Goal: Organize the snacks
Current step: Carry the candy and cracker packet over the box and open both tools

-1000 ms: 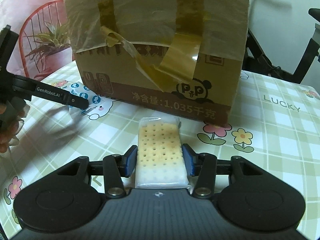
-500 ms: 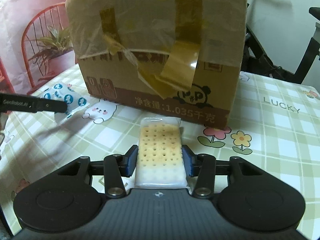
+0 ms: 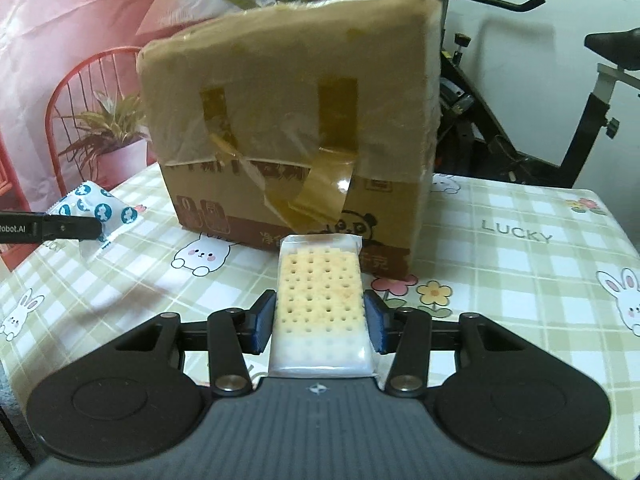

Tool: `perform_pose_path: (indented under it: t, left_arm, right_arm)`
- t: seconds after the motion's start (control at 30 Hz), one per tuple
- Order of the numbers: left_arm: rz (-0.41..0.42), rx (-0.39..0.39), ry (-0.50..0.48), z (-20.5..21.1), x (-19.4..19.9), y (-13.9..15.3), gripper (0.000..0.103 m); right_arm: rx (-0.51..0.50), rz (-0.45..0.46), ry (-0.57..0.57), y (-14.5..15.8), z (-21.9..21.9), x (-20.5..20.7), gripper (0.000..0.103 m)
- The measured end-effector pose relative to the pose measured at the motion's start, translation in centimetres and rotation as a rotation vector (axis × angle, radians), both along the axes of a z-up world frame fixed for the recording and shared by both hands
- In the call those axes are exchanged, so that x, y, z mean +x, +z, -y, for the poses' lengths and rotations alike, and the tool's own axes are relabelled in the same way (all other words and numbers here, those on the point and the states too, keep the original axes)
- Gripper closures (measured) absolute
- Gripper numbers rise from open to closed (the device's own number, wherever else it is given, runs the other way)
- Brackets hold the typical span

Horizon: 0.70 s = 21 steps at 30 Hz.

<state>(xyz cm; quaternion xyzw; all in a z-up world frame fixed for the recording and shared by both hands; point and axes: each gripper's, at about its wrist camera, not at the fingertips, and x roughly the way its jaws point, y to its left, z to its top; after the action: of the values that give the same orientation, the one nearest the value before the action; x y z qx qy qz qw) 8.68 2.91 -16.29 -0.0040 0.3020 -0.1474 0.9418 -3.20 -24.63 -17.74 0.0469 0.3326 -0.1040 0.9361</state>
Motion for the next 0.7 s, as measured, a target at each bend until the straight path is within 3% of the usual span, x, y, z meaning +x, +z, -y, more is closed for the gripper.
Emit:
perform_pose_path:
  t: [0.4,0.7]
  left_arm:
    - [0.051,-0.018,-0.008,0.4,-1.7,1.1,0.061]
    - [0.14,-0.022,-0.014,0.7,-1.6,3.6,0.061]
  right_arm:
    - [0.01,0.015,-0.019,0.7,-0.5,-2.8,0.055]
    - [0.007,0.121,-0.041,4.3,-0.3,-3.5,0.055]
